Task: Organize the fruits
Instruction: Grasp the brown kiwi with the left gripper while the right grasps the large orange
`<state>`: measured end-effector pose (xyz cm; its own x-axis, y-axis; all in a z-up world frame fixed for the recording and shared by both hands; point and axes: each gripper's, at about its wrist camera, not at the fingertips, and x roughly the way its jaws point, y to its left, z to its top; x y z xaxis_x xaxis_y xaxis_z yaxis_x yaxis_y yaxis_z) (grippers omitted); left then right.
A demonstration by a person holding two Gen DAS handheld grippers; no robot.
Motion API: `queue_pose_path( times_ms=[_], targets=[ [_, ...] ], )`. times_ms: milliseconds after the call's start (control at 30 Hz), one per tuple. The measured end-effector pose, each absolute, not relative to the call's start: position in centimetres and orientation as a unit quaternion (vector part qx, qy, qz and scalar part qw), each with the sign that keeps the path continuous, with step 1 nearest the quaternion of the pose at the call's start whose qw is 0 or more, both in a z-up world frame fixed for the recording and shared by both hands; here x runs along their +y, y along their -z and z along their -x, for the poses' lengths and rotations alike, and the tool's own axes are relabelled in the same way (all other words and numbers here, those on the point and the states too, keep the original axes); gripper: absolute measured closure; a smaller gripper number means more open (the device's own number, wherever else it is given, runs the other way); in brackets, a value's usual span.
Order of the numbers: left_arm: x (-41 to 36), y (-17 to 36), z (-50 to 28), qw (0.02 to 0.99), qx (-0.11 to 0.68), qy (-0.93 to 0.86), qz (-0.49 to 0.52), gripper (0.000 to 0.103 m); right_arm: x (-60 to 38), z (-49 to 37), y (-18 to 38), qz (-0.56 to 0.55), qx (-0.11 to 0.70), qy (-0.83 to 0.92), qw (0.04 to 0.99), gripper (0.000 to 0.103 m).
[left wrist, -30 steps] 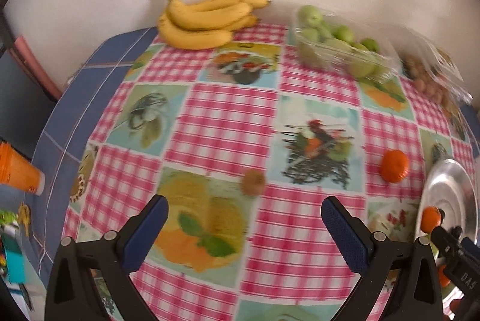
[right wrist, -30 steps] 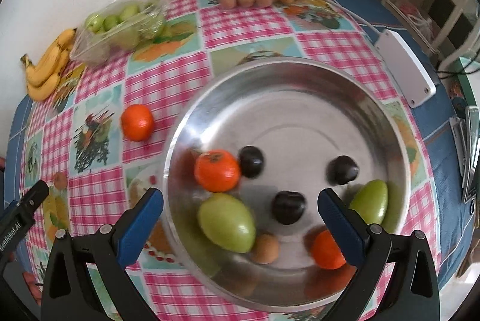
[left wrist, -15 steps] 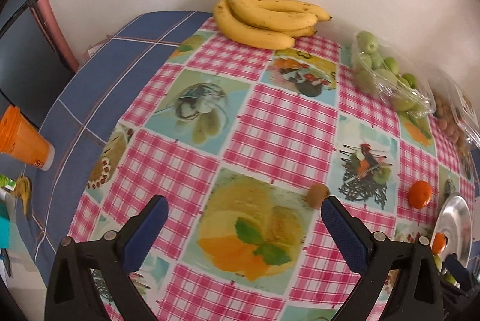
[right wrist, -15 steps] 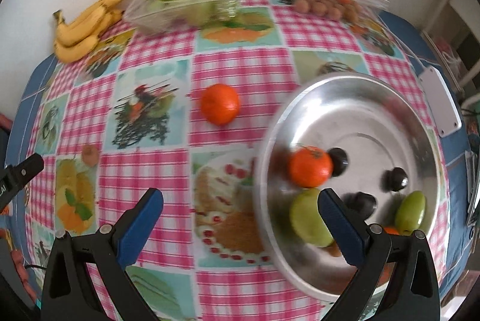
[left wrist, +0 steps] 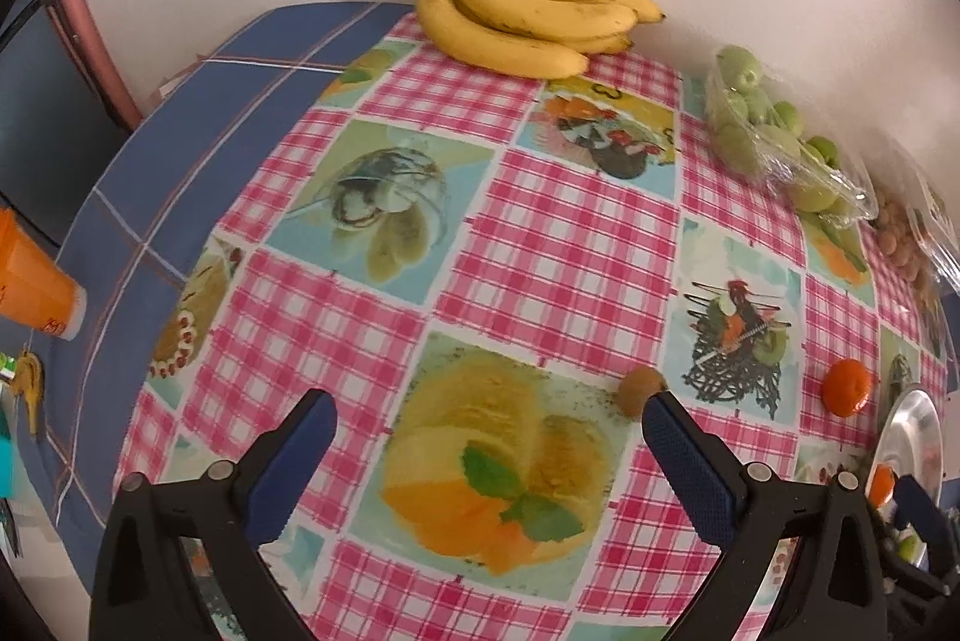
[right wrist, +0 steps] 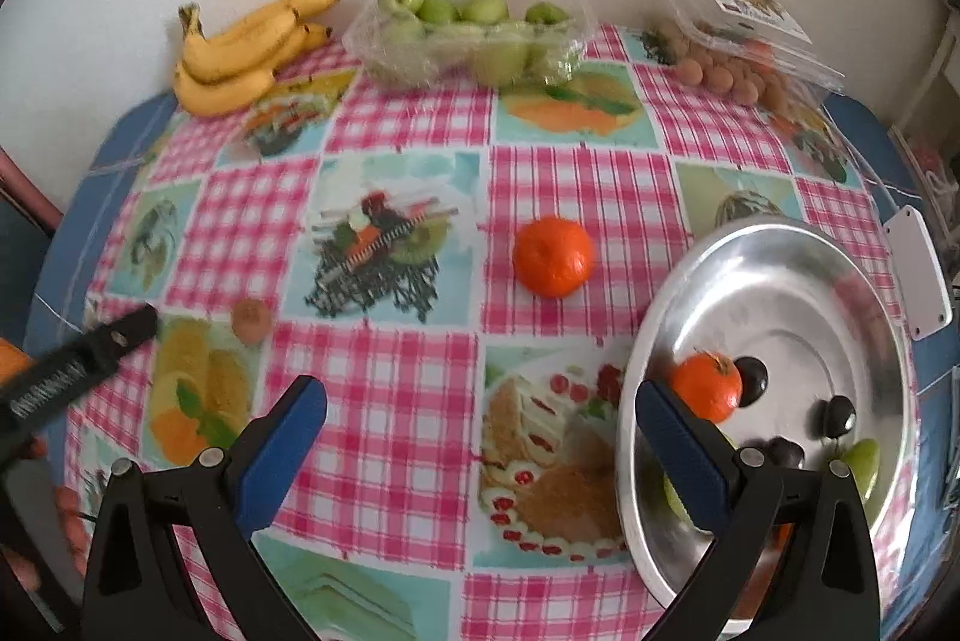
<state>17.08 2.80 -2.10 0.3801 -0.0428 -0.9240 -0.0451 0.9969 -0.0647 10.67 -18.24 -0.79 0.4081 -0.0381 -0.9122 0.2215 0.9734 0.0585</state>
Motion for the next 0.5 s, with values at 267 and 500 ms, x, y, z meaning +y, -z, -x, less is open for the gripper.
queue_pose_path(
  times_ms=[267,500],
  targets=[
    [1.3,2.8,-17.9,0.831,0.554,0.025,0.046,0.000,-18.7,-12.2,0.8,-0.087,0.532,0.092,0.837,0.000],
    [1.2,3.1,-18.5,0.831,0.552,0.028,0.061,0.000,-19.2,-13.3,1.2,-0.090,0.534,0.092,0.836,0.000]
  ],
)
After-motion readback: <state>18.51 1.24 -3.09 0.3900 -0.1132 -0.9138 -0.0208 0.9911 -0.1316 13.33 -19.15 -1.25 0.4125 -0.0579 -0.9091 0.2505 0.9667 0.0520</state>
